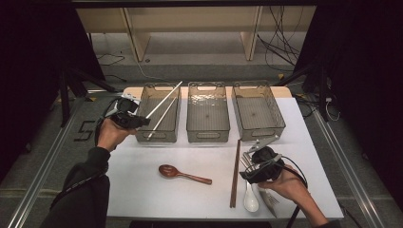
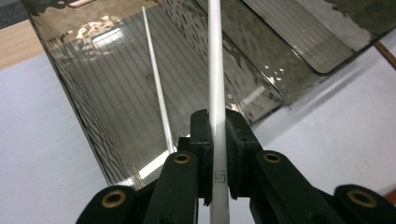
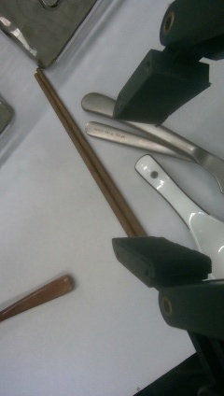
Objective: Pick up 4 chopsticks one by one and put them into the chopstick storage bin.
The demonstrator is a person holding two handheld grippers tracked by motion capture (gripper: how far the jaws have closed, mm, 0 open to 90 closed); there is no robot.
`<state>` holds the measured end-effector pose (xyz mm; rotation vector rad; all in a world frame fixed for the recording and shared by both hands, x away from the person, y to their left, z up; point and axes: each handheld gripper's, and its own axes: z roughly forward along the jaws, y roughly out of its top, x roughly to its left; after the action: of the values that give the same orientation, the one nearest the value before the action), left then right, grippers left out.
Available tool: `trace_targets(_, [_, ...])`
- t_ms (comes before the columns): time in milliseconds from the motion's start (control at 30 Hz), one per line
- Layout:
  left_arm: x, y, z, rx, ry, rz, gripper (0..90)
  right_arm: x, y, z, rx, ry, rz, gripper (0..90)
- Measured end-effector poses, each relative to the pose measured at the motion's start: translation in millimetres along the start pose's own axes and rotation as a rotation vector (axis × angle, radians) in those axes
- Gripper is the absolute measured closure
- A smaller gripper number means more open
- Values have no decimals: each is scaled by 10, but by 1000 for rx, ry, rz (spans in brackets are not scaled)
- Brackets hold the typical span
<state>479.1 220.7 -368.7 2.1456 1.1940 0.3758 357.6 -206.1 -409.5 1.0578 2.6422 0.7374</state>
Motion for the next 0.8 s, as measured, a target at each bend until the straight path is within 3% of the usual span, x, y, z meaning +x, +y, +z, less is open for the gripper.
trace_targets(300, [153,63,181,16,30,-62,825,9,4,-8,-8,6,-2,320])
trace_targets(800, [336,63,373,45,65,-129,824,11,7,0,-10,22,0,298])
